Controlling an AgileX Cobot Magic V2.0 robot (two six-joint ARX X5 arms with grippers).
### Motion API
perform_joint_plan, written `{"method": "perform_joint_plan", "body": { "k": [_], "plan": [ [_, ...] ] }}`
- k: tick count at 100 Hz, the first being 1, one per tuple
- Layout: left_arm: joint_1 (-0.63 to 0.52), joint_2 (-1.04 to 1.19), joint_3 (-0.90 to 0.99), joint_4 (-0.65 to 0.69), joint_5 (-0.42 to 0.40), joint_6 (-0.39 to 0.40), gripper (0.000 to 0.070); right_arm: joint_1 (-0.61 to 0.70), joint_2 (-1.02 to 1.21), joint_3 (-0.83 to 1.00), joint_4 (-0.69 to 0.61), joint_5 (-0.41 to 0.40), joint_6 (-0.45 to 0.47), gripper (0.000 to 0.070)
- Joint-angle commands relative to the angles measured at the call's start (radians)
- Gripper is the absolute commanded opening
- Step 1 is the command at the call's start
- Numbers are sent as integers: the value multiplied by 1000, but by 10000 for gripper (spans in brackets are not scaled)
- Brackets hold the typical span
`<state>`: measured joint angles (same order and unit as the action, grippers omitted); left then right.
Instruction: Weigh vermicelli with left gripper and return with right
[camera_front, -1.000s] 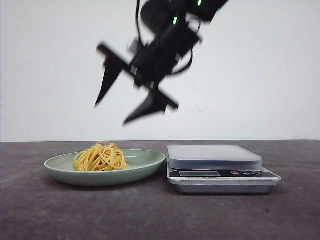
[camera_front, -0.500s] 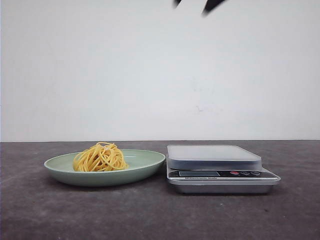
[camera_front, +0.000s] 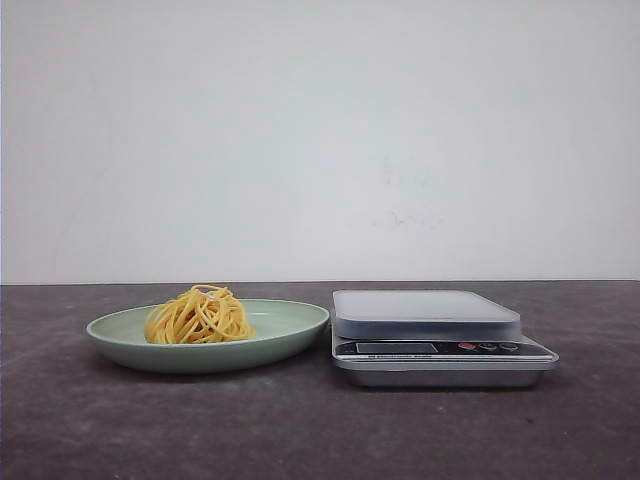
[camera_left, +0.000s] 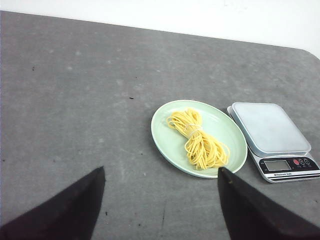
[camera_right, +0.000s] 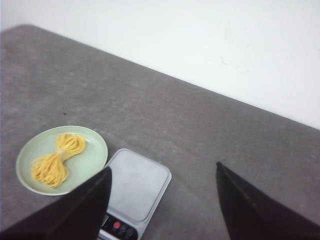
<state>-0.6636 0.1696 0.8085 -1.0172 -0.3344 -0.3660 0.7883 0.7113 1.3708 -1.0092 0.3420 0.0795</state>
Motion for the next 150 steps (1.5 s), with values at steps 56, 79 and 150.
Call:
{"method": "perform_joint_plan", "body": {
  "k": [56,79,150],
  "plan": [
    [-7,8,-19,130,-8,26,239,16,-351,-623,451,53,91,3],
    [-7,8,-19,128,-9,61,10,16,-352,-631,485,77,72,7],
    [-7,8,-19,121,-8,60,16,16,-354,-630,485,77,97,7]
  ]
}}
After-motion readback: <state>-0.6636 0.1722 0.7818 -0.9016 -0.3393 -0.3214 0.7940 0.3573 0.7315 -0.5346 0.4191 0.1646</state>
